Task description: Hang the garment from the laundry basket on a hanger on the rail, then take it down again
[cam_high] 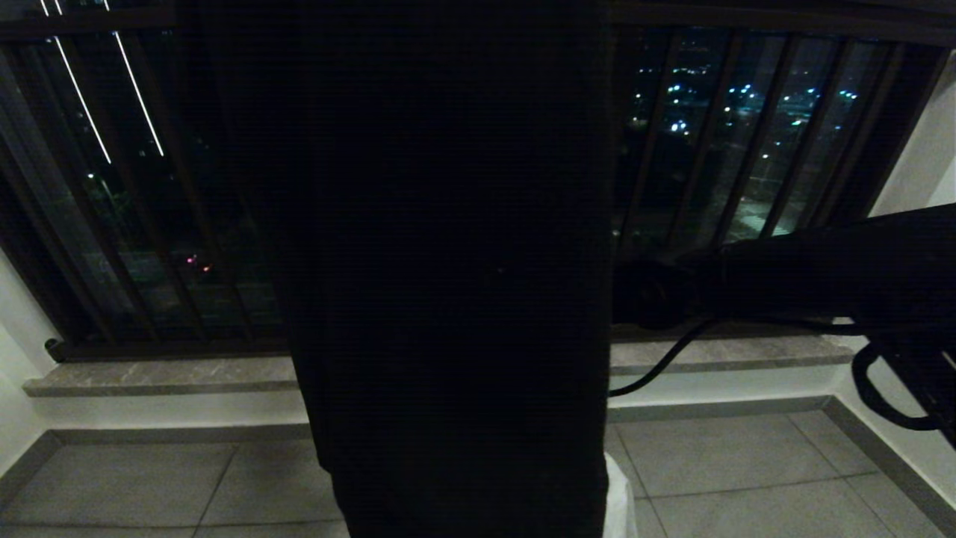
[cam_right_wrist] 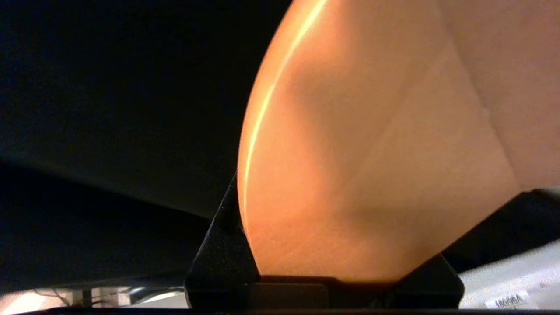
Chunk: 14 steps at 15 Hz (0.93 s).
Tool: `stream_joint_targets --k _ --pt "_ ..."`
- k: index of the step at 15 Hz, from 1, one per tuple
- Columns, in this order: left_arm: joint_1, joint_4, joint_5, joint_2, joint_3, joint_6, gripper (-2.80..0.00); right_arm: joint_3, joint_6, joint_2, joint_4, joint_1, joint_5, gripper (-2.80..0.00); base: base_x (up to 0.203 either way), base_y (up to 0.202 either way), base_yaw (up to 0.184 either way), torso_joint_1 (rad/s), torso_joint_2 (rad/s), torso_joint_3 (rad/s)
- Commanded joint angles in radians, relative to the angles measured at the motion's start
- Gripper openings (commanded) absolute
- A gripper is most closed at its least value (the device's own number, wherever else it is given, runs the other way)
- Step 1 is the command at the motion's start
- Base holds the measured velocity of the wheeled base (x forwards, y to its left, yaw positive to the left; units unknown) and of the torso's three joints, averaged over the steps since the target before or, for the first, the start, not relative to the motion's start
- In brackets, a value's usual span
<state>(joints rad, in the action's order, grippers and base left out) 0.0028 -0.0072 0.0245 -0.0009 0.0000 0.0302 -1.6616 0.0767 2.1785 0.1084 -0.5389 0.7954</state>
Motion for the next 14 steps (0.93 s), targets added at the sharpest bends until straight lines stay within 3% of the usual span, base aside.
stream_joint_targets --k 1,8,10,14 --pt "0.0 0.0 0.0 -0.001 0.003 0.0 -2.8 -0.009 -0.002 0.132 -0.005 -0.01 -0.022 -2.8 0.0 0.0 0.0 0.0 0.0 0.0" --pt "0.0 0.0 0.0 -0.001 0.003 0.0 -2.8 -0.011 -0.029 0.259 -0.047 0.016 -0.114 -2.8 0.0 0.0 0.0 0.0 0.0 0.0" --pt "0.0 0.0 0.0 -0.001 0.003 0.0 -2.8 -0.036 -0.033 0.26 -0.041 0.008 -0.172 -2.8 0.0 0.0 0.0 0.0 0.0 0.0" --pt "0.0 0.0 0.0 -0.001 0.003 0.0 -2.8 -0.113 -0.034 0.268 0.068 -0.021 -0.231 -2.8 0.0 0.0 0.0 0.0 0.0 0.0"
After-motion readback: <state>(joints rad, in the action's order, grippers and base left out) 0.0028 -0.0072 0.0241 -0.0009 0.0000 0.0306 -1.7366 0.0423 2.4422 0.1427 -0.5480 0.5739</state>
